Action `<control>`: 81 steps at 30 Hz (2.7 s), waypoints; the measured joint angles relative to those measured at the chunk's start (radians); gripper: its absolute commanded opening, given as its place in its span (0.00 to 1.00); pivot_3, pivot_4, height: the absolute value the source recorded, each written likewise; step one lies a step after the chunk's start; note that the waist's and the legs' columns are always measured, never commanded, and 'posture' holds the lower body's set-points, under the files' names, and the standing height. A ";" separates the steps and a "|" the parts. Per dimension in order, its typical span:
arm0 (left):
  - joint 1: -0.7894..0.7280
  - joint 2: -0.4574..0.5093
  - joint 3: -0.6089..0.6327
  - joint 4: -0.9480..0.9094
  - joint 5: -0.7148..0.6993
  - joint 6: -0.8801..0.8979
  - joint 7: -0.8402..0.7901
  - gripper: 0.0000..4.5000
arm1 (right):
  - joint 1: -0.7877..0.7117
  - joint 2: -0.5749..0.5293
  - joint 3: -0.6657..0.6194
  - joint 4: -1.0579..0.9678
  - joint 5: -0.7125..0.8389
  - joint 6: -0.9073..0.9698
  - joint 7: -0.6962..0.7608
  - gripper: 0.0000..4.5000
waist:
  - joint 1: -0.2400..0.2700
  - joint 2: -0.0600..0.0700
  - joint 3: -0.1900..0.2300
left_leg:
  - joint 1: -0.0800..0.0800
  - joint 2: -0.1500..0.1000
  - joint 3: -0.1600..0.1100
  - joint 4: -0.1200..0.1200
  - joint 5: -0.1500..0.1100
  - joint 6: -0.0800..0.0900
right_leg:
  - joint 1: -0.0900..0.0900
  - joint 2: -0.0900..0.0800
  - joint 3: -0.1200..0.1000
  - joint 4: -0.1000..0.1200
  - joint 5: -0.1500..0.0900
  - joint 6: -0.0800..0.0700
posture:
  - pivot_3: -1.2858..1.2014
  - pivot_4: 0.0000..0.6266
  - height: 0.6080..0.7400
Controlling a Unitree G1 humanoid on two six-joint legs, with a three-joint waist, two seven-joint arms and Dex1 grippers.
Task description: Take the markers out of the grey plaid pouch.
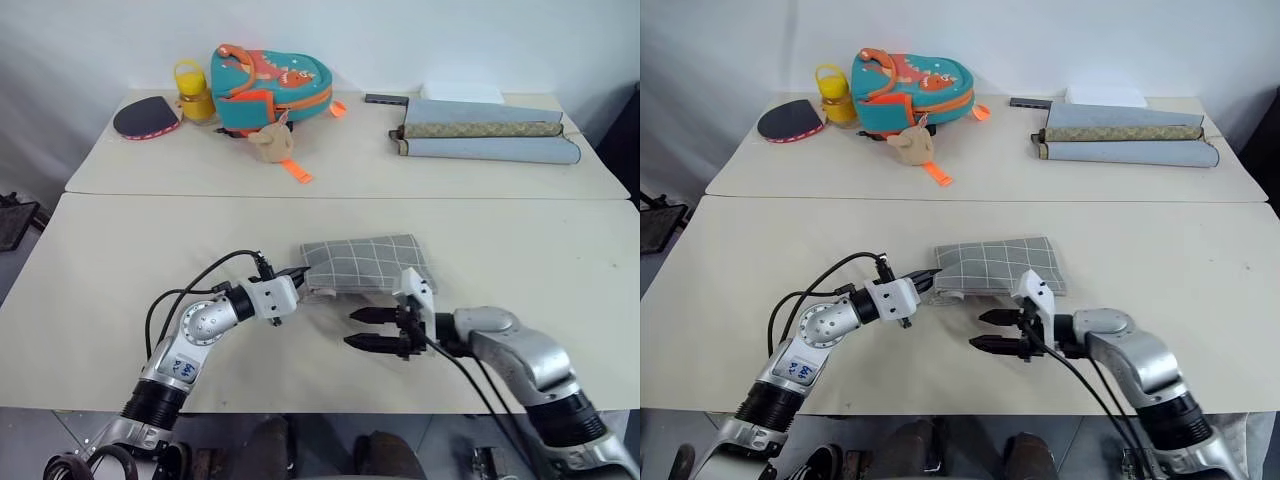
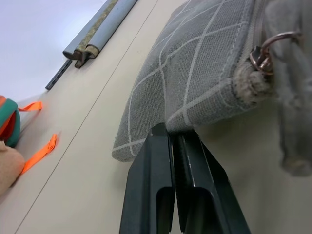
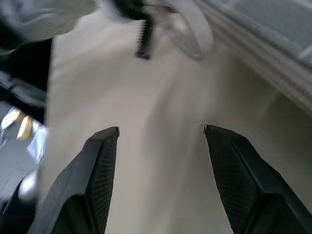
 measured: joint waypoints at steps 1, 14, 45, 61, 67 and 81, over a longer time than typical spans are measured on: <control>0.000 0.000 -0.002 -0.001 0.000 0.000 0.001 0.00 | -0.007 0.028 0.003 0.015 -0.019 -0.018 -0.019 0.64 | 0.000 0.000 0.000 | 0.000 0.000 0.000 0.000 0.000 0.000 | 0.000 0.000 0.000 0.000 0.000 0.000 | 0.52 0.24 1.00; -0.005 0.022 -0.004 0.007 -0.007 -0.020 -0.009 0.00 | -0.066 0.214 -0.006 0.093 -0.042 -0.072 -0.094 0.45 | -0.004 0.000 0.000 | 0.000 0.000 0.001 -0.001 0.000 0.000 | -0.003 0.001 0.000 0.002 0.000 0.000 | 0.52 0.24 1.00; 0.052 0.139 0.094 0.038 -0.109 -0.021 0.010 0.00 | -0.125 -0.135 -0.181 0.447 -0.149 -0.322 0.112 0.00 | -0.029 0.000 0.000 | 0.000 0.004 0.005 -0.001 0.000 -0.001 | -0.004 0.000 0.002 0.002 0.000 0.000 | 0.52 0.24 1.00; 0.066 0.137 0.112 0.035 -0.151 0.014 0.005 0.00 | -0.106 -0.139 -0.282 0.298 -0.110 -0.319 0.093 0.66 | -0.026 0.000 0.000 | 0.000 0.004 0.005 -0.001 0.000 -0.002 | -0.004 0.000 0.003 0.001 0.000 0.000 | 0.52 0.24 1.00; 0.068 0.120 0.123 0.035 -0.165 0.036 0.001 0.00 | -0.174 -0.039 -0.299 0.135 -0.098 -0.371 0.008 0.52 | -0.027 0.000 0.000 | 0.001 0.005 0.005 -0.002 0.000 -0.002 | -0.005 0.000 0.004 0.002 0.000 0.000 | 0.52 0.24 1.00; 0.050 0.064 0.121 -0.007 -0.142 0.155 0.020 0.00 | -0.108 0.094 0.048 0.204 -0.575 -0.821 -0.168 0.01 | -0.018 -0.001 -0.001 | 0.000 0.002 0.006 -0.001 0.001 -0.001 | -0.005 0.001 0.004 0.002 0.000 0.000 | 0.52 0.24 1.00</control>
